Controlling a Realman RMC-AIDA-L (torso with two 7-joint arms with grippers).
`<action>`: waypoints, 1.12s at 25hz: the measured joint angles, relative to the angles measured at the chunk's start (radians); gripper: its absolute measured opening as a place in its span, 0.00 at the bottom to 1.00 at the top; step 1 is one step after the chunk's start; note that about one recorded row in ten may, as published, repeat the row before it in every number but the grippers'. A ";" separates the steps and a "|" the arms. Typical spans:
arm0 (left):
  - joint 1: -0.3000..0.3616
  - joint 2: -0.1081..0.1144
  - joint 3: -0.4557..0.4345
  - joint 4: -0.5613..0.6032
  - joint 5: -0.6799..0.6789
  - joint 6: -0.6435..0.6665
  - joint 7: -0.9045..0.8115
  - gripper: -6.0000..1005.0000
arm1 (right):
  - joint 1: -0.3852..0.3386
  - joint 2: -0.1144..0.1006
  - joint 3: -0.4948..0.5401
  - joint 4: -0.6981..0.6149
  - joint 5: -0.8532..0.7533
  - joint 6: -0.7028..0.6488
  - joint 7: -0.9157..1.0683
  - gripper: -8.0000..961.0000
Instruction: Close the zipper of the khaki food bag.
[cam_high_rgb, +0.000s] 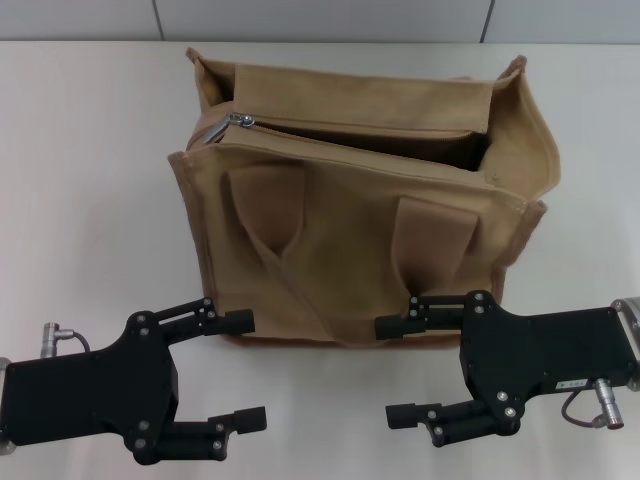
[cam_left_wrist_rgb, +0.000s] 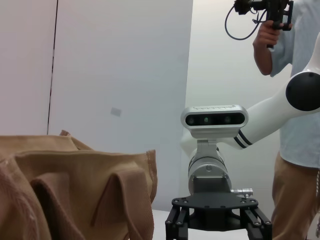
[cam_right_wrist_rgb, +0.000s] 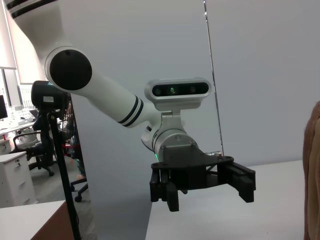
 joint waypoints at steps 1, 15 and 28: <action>0.000 0.000 0.000 0.000 0.000 0.000 0.000 0.83 | 0.000 0.000 0.000 0.000 0.000 0.000 0.000 0.80; 0.024 -0.022 -0.305 -0.002 -0.009 0.008 0.001 0.80 | 0.000 0.000 0.000 0.000 0.000 0.000 0.000 0.80; -0.031 -0.053 -0.576 -0.049 0.020 -0.182 0.001 0.77 | 0.009 0.000 0.010 0.024 0.000 0.000 -0.015 0.80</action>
